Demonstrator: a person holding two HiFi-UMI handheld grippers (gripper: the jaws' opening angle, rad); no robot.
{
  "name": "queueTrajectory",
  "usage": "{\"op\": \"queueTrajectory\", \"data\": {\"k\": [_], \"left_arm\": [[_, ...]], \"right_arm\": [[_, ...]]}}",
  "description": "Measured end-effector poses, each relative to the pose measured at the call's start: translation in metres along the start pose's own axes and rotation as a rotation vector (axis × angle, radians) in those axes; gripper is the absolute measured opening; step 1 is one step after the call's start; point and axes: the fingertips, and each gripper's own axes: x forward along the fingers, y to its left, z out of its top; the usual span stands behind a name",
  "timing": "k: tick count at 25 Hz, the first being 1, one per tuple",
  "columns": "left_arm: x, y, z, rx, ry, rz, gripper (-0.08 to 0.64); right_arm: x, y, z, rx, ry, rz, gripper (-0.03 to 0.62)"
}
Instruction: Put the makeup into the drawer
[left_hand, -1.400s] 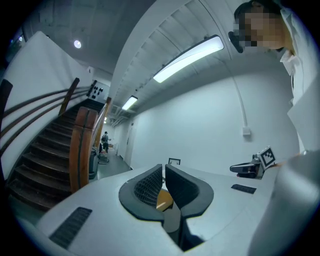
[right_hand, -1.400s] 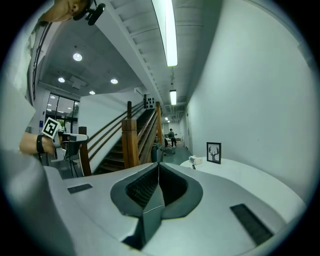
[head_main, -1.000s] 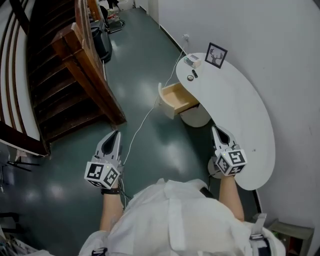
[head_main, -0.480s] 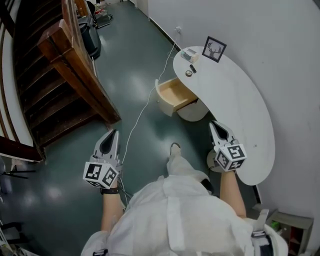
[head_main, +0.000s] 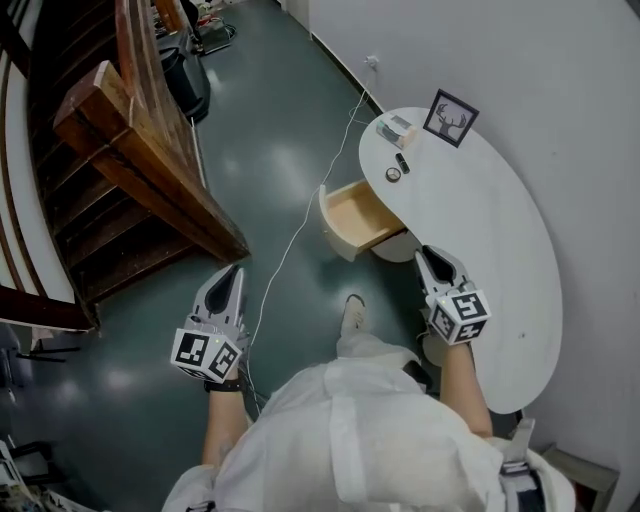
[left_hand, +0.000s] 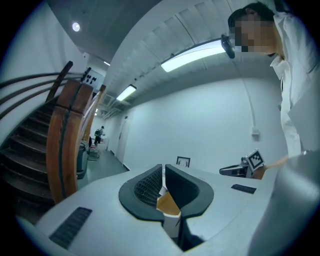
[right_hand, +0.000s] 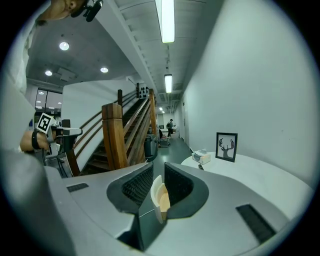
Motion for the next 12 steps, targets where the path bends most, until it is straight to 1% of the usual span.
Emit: {"op": "queueTrajectory", "data": {"k": [7,10,12], "left_arm": [[0.115,0.016,0.026,0.021,-0.021,-0.05,0.031],[0.154,0.02,0.028,0.031,-0.021,-0.065,0.031],[0.177,0.021,0.024,0.04,-0.014,-0.08,0.031]], "right_arm": [[0.077,-0.052,0.005,-0.022,0.061,0.031,0.074],[0.107,-0.07,0.003,-0.027,0.087,0.053,0.084],[0.126,-0.082,0.0,-0.036,0.116,0.067,0.106]]}}
